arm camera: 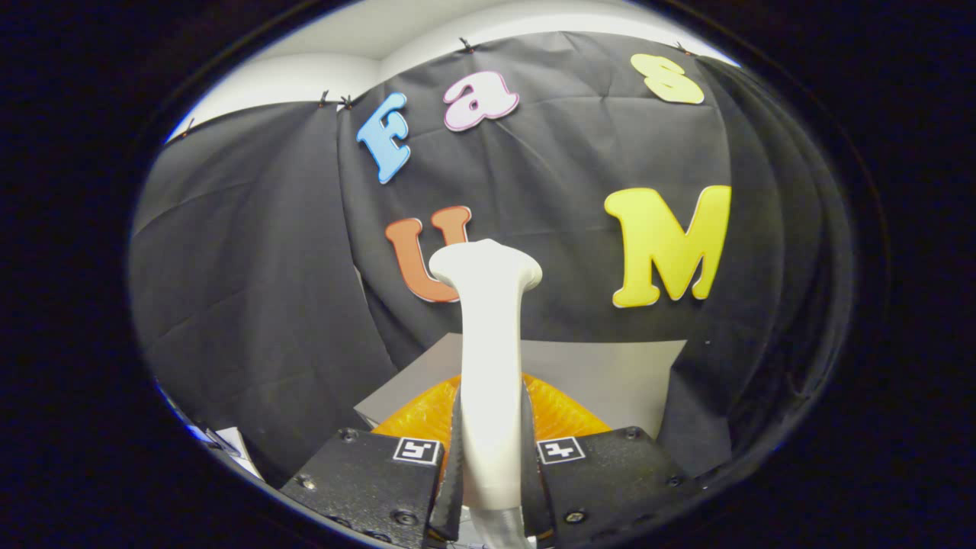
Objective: Iron the clothes twice with a garment steamer, once on the left side and once on the right side.
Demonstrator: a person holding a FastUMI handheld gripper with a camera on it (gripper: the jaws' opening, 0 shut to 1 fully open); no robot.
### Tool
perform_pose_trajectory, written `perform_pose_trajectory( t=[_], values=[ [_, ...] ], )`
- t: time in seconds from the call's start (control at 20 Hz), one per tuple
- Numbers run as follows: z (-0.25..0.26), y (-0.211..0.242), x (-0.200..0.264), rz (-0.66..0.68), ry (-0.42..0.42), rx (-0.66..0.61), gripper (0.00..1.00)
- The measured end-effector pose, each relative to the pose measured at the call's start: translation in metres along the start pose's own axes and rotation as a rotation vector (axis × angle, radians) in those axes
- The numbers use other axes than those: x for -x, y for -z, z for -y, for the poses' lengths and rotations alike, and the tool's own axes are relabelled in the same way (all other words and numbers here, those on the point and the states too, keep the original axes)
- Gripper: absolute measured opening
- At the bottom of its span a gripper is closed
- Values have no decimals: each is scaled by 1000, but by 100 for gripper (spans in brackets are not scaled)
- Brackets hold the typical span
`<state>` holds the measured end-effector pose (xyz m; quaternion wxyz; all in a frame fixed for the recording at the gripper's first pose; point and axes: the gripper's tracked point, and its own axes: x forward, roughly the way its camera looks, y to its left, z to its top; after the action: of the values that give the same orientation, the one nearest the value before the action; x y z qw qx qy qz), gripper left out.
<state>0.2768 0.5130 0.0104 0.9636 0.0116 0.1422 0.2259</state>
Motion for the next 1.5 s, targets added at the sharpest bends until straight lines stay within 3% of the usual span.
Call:
perform_pose_trajectory(
  t=[0.4,0.5,0.7,0.95,1.2,1.5],
  values=[
    [29,-29,101,173,45,39,33],
    [55,-35,133,202,122,105,33],
    [104,-56,202,271,200,109,33],
    [159,-112,285,425,320,162,33],
    [205,-148,302,520,416,195,33],
    [234,-150,276,500,395,189,33]
  ],
)
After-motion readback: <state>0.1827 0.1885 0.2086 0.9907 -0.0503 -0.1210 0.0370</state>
